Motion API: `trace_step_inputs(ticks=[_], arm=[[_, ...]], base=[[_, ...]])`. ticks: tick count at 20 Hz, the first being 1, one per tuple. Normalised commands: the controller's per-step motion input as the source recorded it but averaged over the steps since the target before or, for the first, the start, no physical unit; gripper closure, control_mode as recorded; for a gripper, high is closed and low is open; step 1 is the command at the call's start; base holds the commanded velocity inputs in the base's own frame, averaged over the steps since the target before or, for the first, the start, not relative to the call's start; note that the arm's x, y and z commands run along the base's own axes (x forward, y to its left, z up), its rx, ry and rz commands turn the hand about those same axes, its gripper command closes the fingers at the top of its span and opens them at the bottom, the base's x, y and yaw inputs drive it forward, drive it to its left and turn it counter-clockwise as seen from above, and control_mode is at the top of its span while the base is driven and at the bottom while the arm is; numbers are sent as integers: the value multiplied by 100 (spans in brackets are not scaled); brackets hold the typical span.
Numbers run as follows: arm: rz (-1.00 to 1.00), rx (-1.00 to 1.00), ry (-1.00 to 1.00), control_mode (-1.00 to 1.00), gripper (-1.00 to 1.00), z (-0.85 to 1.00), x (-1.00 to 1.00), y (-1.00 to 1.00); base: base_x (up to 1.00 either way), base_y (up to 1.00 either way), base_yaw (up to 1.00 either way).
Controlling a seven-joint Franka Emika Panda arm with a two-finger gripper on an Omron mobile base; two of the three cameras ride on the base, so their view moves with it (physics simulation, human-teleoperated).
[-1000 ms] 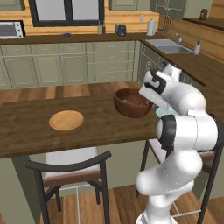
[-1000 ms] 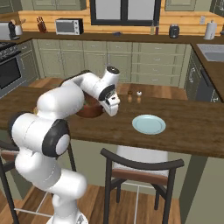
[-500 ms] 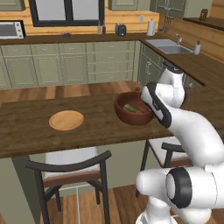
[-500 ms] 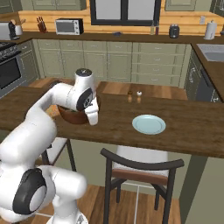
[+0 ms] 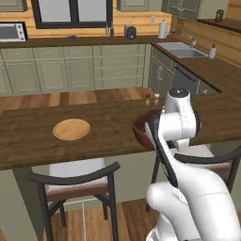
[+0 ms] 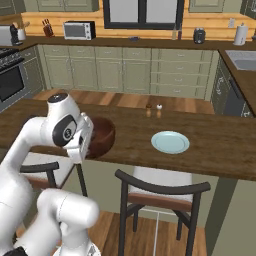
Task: Pick the chicken drumstick and cucumber from their plates and place them in the bowl. Then put the bowl in the fridge.
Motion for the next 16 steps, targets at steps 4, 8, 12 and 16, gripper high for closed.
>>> trace_step_inputs(ticks=[4,8,12,16], arm=[[-29,2,-3,-100,100,7,-100,5],[-20,6,-11,-100,100,2,-100,22],[-4,3,-5,-100,100,10,-51,29],[0,5,0,-100,100,0,-13,9]], base=[[0,0,0],[0,0,0],[0,0,0],[0,0,0]])
